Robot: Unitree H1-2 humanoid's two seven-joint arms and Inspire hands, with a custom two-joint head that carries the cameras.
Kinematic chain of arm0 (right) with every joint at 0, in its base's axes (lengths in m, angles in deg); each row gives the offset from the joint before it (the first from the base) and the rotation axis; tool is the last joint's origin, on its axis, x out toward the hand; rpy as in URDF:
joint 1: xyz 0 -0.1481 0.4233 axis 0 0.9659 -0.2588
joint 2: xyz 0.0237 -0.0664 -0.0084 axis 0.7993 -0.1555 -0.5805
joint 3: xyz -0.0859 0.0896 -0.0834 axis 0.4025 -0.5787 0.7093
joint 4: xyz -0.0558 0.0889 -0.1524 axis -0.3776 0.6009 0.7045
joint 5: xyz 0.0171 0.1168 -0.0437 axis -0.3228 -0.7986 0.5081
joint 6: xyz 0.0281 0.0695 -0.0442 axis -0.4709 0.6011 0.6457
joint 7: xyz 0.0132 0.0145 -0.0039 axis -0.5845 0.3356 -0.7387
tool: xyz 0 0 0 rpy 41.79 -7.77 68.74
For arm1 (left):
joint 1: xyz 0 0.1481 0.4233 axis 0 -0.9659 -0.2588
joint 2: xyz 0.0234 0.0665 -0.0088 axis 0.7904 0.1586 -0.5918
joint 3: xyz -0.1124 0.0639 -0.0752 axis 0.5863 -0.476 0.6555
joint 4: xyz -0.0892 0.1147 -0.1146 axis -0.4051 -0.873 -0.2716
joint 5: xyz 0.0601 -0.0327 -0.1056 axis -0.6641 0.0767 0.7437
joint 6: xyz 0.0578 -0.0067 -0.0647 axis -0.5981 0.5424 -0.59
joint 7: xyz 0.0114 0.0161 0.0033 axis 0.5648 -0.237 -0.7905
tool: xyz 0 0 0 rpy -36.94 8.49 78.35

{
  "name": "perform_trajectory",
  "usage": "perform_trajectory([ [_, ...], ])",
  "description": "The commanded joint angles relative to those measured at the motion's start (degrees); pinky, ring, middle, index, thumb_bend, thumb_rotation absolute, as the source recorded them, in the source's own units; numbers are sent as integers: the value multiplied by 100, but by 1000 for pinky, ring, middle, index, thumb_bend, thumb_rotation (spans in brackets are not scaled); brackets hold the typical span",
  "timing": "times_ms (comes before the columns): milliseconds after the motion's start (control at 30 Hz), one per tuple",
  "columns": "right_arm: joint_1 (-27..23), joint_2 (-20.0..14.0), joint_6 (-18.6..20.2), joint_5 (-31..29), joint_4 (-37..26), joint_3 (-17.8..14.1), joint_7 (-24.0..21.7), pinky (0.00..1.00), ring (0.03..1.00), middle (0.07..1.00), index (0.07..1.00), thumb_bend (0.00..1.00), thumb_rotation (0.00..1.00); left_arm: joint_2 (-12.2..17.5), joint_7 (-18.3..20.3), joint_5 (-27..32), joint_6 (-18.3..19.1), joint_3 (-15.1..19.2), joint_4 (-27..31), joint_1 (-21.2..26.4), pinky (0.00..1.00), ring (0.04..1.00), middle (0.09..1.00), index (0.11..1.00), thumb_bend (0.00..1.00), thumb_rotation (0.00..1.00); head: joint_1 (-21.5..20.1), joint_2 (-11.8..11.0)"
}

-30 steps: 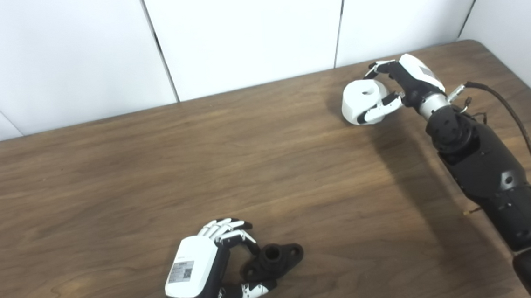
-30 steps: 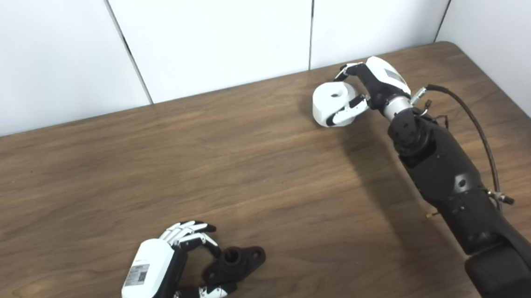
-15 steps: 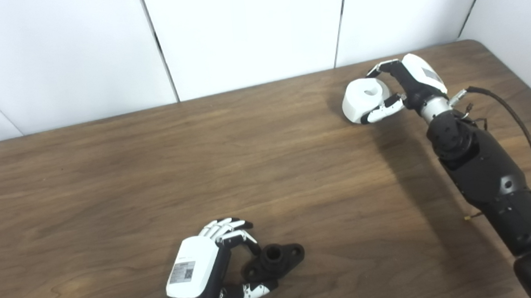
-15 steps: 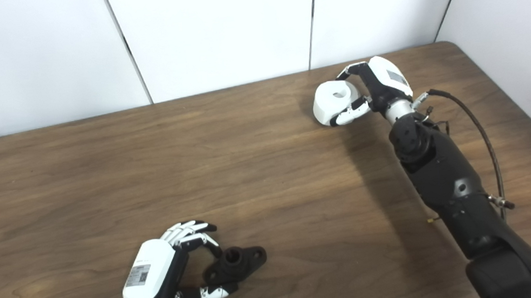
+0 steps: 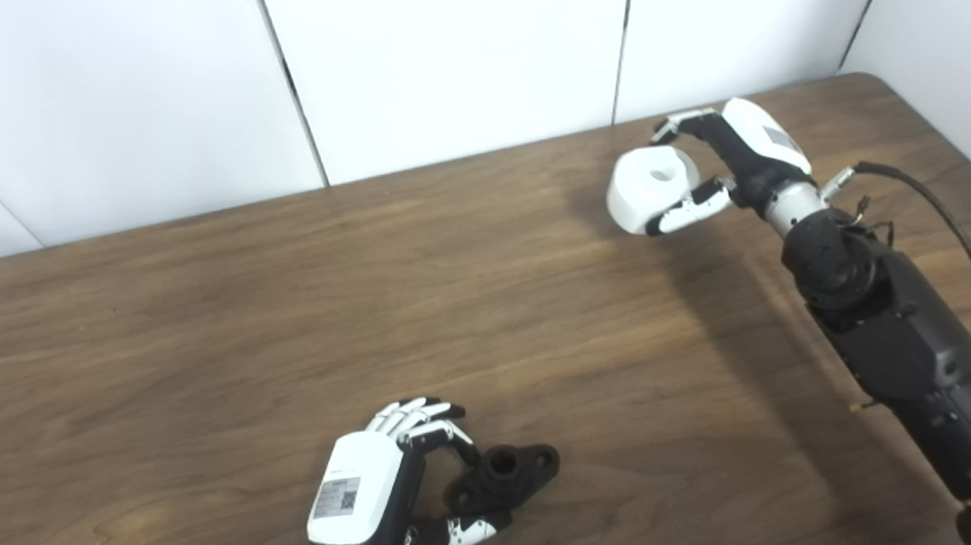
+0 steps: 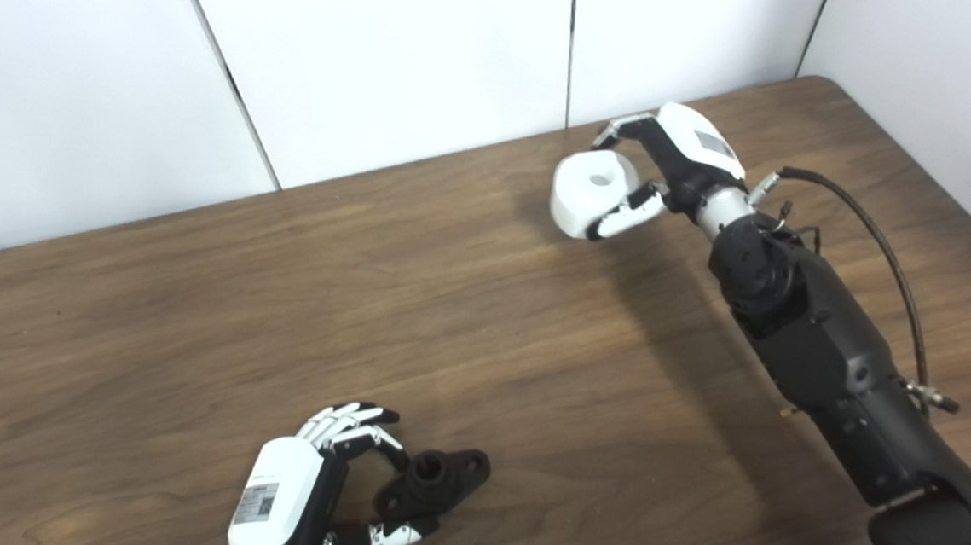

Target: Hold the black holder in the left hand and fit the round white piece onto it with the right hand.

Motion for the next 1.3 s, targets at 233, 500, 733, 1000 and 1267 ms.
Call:
perform_trajectory([
  [233, 190, 27, 729, -103, -1754, 30, -892, 851, 898, 780, 482, 524, 134, -31, 301, -159, 130, -120, -335, -52, 843, 836, 770, 487, 518, 44, 197, 25],
  [500, 683, 253, 1200, 23, -3070, 144, -1769, 961, 928, 802, 481, 524, 134, -180, 313, -275, 208, -181, -417, 6, 849, 842, 774, 487, 518, 44, 586, 177],
  [733, 970, 679, 1203, 433, -3831, -269, -3156, 998, 916, 795, 481, 524, 133, -292, 368, -405, 337, -237, -475, 59, 871, 857, 786, 487, 518, 45, 736, 250],
  [1000, 1007, 1063, 1203, 764, -4337, -802, -4521, 963, 898, 790, 481, 523, 130, -301, 411, -371, 423, -277, -473, 115, 882, 864, 789, 488, 518, 45, 760, 315],
  [1267, 1157, 1530, 1202, 1238, -4637, -859, -5278, 965, 902, 794, 481, 522, 129, -300, 485, -363, 446, -260, -409, 109, 885, 868, 791, 488, 517, 45, 736, 399],
])
